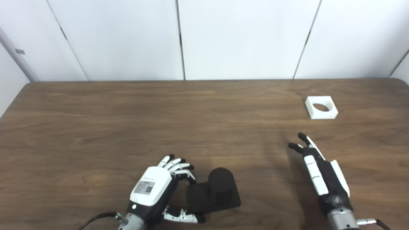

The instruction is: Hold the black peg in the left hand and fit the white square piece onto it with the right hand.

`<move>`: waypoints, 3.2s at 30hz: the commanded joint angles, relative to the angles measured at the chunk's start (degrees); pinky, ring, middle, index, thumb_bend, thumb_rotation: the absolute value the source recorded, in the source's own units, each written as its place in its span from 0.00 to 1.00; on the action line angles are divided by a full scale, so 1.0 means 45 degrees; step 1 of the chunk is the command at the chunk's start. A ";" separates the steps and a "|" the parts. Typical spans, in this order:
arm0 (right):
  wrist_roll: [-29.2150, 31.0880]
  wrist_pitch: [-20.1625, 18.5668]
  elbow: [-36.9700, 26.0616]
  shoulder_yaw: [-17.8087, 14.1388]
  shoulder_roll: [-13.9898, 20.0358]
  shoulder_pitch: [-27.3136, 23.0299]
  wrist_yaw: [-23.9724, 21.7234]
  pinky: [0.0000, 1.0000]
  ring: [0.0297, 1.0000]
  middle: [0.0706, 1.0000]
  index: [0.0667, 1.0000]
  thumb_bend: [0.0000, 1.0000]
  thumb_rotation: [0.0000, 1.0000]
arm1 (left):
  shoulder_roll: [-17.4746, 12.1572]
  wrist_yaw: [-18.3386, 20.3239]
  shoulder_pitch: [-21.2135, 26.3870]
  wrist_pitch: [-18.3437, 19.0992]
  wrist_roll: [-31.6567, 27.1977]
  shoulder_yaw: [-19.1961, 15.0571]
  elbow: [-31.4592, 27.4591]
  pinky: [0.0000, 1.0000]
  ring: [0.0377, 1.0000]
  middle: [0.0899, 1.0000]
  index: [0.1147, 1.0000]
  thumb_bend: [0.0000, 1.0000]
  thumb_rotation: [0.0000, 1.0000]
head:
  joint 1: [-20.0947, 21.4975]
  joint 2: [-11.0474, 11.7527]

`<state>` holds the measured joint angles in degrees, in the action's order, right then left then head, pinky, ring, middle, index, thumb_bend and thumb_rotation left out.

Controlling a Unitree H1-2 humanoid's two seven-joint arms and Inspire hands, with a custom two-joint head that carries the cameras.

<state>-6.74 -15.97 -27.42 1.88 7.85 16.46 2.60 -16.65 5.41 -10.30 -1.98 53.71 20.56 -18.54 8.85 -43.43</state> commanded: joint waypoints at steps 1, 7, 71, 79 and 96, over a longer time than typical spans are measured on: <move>0.0015 -0.0108 -0.0780 -0.0193 -0.0075 -0.0174 -0.0115 1.00 0.91 0.84 0.94 0.44 0.97 | -0.0178 -0.0030 -0.0105 0.0245 0.0699 -0.0115 0.0463 0.96 0.87 0.78 0.42 0.51 0.06 | 0.0294 0.0048; -0.2108 -0.1519 -0.1259 -0.0373 0.2159 -0.1745 -0.1229 0.89 0.89 0.87 0.87 0.61 0.44 | -0.0285 -0.0107 -0.0097 0.0138 0.0486 -0.0202 0.0601 0.96 0.87 0.78 0.42 0.51 0.06 | 0.1404 0.0334; -0.7977 0.0085 1.0271 0.3229 0.7185 -1.1512 -0.4488 1.00 1.00 0.94 0.83 0.87 0.19 | -0.0166 -0.0136 -0.0185 0.0294 0.0734 0.0092 0.0834 0.93 0.87 0.78 0.42 0.51 0.06 | 0.1608 0.1045; -0.8136 0.0450 1.1024 0.3499 0.7237 -1.1853 -0.4325 1.00 1.00 0.91 0.79 0.85 0.18 | -0.0072 -0.0061 -0.0183 0.0342 0.0875 0.0116 0.0744 0.92 0.87 0.77 0.42 0.51 0.06 | 0.1533 0.0997; -0.8293 0.0673 1.1575 0.3814 0.7240 -1.2003 -0.4365 1.00 0.96 0.85 0.71 0.75 0.18 | 0.0078 -0.0071 -0.0232 0.0352 0.0946 0.0043 0.0626 0.92 0.86 0.77 0.42 0.51 0.06 | 0.1444 0.0913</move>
<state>-43.05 -13.71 24.69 19.30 38.44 -34.89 -18.13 -15.84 2.64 -10.78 -2.62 55.01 20.47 -17.12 15.38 -39.29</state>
